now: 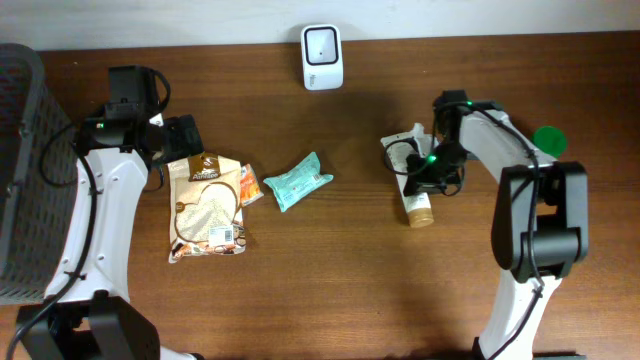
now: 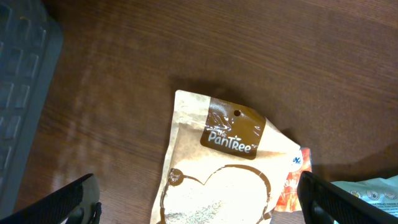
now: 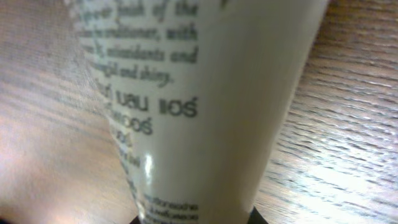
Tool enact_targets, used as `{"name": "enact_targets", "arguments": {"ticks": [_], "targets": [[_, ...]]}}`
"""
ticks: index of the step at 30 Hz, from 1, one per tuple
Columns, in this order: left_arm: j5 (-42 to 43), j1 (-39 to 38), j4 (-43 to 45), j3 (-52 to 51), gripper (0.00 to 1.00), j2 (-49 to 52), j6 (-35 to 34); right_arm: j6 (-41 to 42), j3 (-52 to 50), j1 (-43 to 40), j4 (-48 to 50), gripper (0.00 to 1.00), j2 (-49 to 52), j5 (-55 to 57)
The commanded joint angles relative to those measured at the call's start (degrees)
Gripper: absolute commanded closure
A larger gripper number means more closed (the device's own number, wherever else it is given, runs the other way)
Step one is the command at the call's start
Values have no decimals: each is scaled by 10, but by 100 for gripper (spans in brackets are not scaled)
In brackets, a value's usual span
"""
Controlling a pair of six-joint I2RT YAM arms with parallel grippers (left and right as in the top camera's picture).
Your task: Scan the item barcode
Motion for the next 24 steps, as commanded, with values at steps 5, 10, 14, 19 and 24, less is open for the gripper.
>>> {"name": "enact_targets", "arguments": {"ticks": [5,10,14,19,24], "targets": [[-4,1,1,8,1,-2,11,123,30,79,9,88,-9,125],[-4,1,1,8,1,-2,11,140,30,138,18,72,-9,192],[-4,1,1,8,1,-2,11,139,42,150,17,52,-9,198],[-4,1,1,8,1,-2,11,135,122,145,-49,48,-9,201],[-4,1,1,8,1,-2,11,135,174,148,-115,48,-9,150]]}}
